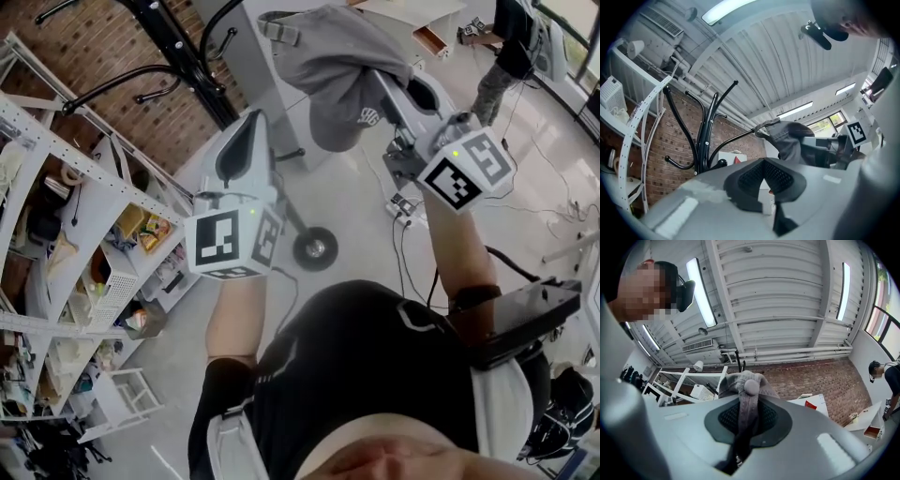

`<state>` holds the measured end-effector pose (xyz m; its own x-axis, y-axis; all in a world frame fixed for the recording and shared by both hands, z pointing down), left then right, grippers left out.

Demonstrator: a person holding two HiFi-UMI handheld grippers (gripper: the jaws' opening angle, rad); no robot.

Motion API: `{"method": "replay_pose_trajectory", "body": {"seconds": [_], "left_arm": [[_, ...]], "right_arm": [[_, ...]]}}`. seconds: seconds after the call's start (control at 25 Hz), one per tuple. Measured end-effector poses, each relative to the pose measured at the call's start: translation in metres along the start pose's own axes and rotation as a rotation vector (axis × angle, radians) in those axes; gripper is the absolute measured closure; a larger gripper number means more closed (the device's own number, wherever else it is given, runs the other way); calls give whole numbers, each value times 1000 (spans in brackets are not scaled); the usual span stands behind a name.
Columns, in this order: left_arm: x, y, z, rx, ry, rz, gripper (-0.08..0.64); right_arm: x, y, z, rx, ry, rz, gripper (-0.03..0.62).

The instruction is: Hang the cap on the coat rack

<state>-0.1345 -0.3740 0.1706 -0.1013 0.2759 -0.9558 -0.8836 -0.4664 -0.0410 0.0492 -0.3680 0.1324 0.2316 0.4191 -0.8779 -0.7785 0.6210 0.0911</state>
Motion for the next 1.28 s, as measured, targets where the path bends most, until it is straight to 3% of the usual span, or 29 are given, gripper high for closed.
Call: {"method": "replay_pose_trajectory", "body": {"seconds": [0.16,0.72,1.04,1.28], "left_arm": [[9,2,-11,26,-17,-5,560],[8,5,-29,-16,-20,-43,560],[8,15,-40,-7,-18,-52,560],[9,21,-43,-7,-31,-36,560]], "right_arm": [[9,-18,-8,-14,-40,-8,572],[31,-58,-29,-50,-164,2,572],[18,-73,-50,-86,-139,-13,572],[4,-69,-68,-52,-117,-17,572]]}}
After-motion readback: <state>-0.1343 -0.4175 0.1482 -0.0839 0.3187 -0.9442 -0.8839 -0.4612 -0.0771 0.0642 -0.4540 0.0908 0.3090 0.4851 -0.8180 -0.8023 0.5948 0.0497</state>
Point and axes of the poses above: the fingertips, and each gripper's own axes: z backward along the fingers, y to its left, x out of its top, the point moved 2 cm from there along z, backward along the fingers, and after that the axes turned 4 degrees about z, right-handed, at the moved point
